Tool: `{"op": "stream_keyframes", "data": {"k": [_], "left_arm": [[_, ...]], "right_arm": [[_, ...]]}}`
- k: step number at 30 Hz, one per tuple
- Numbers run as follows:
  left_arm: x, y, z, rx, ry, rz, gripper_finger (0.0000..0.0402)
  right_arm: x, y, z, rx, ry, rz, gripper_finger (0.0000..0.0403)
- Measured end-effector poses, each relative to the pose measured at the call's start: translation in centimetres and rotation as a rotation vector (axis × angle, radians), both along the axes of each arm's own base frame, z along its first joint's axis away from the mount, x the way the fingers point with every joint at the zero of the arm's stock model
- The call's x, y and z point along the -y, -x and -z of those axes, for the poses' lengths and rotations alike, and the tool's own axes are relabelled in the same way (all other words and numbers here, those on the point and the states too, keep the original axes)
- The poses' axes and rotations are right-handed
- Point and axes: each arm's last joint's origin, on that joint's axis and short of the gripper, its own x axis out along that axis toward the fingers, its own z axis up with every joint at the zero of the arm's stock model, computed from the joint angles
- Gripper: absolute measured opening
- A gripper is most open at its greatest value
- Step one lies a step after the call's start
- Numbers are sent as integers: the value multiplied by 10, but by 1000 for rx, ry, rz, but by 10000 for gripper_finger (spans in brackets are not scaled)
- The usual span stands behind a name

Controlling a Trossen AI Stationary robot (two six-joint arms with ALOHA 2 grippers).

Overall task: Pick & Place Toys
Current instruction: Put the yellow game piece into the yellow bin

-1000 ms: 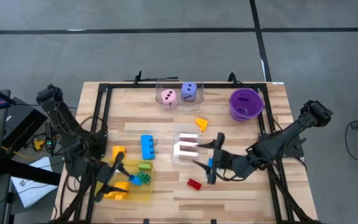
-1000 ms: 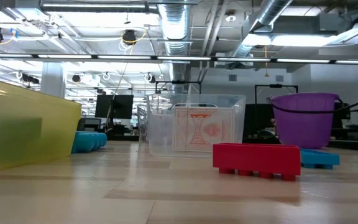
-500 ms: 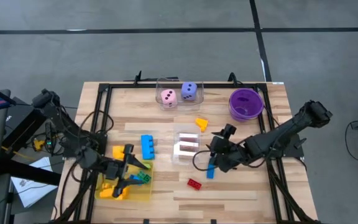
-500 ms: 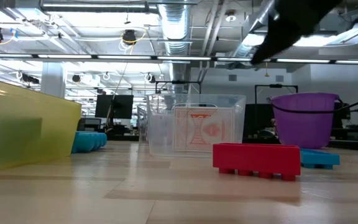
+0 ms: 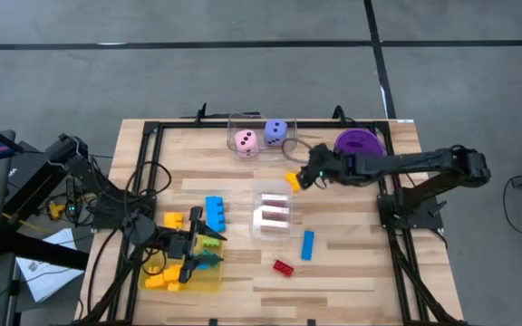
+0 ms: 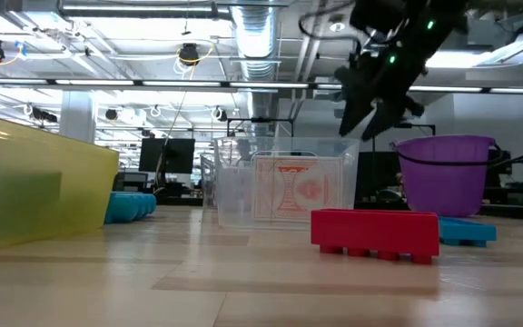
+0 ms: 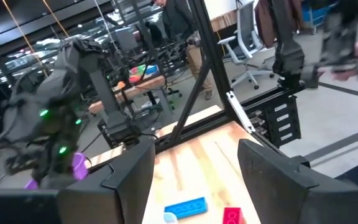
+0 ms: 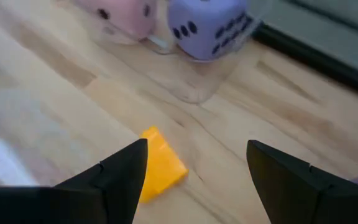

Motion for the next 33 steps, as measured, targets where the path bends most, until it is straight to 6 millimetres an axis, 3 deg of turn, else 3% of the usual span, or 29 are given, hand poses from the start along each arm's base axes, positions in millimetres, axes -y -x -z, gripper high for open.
{"op": "stream_keyframes", "data": {"k": [3,7,13,18,33], "left_arm": [[0,0,0,-1,5,0,223],[0,0,0,-1,5,0,220],[0,0,0,-1,6,0,219],[0,0,0,-1,6,0,217],[2,1,0,-2,6,8,204]], "right_arm": [[19,0,14,58,-63,26,266],[30,-5,32,98,-122,42,265],[27,-17,60,28,-144,38,264],[23,-25,69,34,-145,24,258],[21,-24,73,1,-144,13,124]]}}
